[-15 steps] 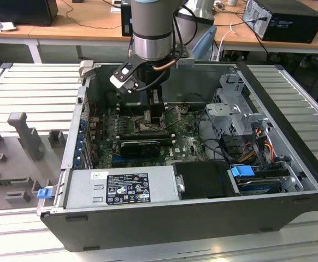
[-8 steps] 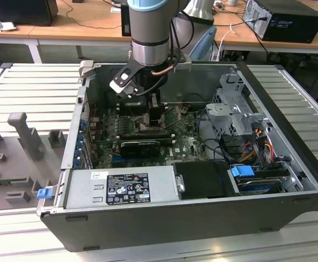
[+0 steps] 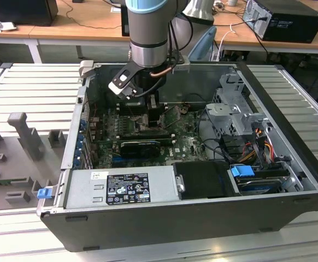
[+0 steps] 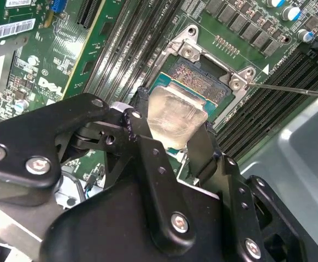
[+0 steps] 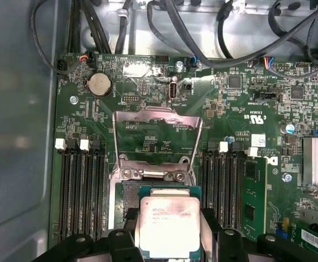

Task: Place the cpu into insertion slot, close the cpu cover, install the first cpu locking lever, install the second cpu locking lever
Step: 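Place the cpu into insertion slot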

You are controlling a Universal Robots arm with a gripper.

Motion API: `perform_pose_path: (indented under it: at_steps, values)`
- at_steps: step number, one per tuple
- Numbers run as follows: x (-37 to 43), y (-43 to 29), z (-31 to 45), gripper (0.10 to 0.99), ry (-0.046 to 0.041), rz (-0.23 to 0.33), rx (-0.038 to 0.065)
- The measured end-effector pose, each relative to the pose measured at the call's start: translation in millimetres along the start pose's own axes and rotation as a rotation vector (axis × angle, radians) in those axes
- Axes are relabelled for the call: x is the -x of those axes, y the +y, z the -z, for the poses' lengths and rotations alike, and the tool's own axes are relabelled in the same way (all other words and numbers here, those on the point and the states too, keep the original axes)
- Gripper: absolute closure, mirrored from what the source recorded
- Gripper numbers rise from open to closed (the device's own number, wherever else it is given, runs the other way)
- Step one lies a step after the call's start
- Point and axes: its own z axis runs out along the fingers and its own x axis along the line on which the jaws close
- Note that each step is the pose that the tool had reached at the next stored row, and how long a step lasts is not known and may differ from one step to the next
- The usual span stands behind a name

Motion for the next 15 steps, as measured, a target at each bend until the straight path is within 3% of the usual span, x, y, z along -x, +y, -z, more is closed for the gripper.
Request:
perform_pose_path:
  at_steps: [3, 8, 15]
  values:
    - [0.0, -0.2, -0.4, 0.557, 0.0001, 0.000, 0.000]
    - [-0.5, -2.6, -7.3, 0.557, 0.0000, 0.000, 0.000]
    - [-7.7, -5.2, -16.9, 0.557, -0.0002, -0.002, 0.000]
